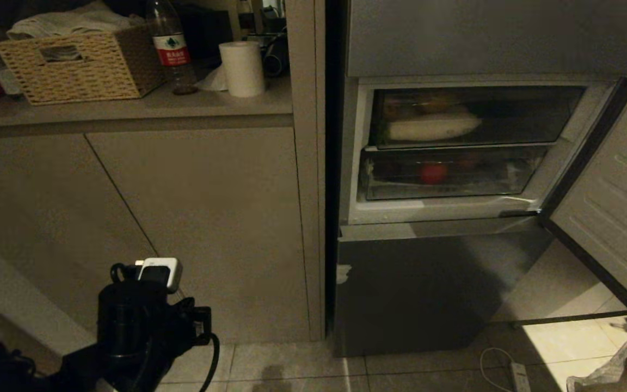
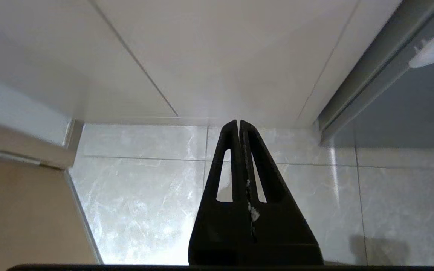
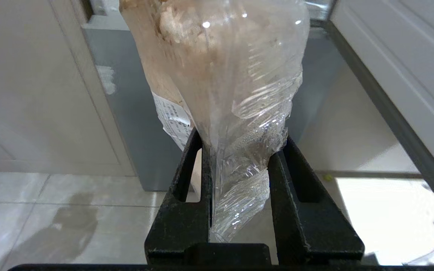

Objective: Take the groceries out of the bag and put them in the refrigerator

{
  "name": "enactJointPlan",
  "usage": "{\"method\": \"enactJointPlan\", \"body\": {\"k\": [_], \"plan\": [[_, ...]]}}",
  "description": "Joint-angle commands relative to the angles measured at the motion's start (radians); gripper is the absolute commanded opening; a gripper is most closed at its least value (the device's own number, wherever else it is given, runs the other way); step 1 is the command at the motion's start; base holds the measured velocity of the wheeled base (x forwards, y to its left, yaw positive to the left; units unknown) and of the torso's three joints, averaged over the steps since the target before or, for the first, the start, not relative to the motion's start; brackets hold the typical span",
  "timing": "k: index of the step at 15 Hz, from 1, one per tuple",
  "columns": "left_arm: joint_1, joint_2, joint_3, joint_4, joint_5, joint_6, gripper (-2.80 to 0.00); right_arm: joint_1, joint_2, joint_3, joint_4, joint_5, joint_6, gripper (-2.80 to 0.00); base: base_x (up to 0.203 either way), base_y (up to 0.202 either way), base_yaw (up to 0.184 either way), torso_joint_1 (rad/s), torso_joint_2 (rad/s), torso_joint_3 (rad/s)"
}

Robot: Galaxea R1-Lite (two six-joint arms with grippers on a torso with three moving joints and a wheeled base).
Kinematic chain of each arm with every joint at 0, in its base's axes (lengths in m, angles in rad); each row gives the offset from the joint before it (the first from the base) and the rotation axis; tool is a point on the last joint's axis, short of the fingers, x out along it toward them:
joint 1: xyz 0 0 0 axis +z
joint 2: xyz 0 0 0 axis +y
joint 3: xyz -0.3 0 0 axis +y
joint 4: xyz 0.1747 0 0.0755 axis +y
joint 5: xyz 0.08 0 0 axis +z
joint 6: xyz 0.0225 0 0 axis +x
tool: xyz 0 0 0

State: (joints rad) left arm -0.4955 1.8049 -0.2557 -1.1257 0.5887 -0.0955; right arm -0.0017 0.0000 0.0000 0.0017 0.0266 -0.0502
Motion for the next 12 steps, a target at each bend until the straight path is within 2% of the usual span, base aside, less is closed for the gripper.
{"method": "enactJointPlan", "body": {"k": [1, 7, 12], "plan": [[0.000, 0.001, 0.001, -0.006, 0.004, 0.000, -2.80, 0.000, 0.002, 0.000, 0.000, 0.001, 0.000, -2.80, 0.000, -0.083, 0.048, -0.005, 0.00, 0.004], [-0.001, -0.007, 0.004, -0.006, 0.003, -0.001, -2.80, 0.000, 0.002, 0.000, 0.000, 0.001, 0.000, -2.80, 0.000, -0.078, 0.042, 0.006, 0.00, 0.002], [-0.001, -0.015, 0.007, -0.011, 0.005, -0.001, -2.80, 0.000, 0.002, 0.000, 0.000, 0.001, 0.001, -2.80, 0.000, 0.000, 0.000, 0.000, 0.00, 0.000]]}}
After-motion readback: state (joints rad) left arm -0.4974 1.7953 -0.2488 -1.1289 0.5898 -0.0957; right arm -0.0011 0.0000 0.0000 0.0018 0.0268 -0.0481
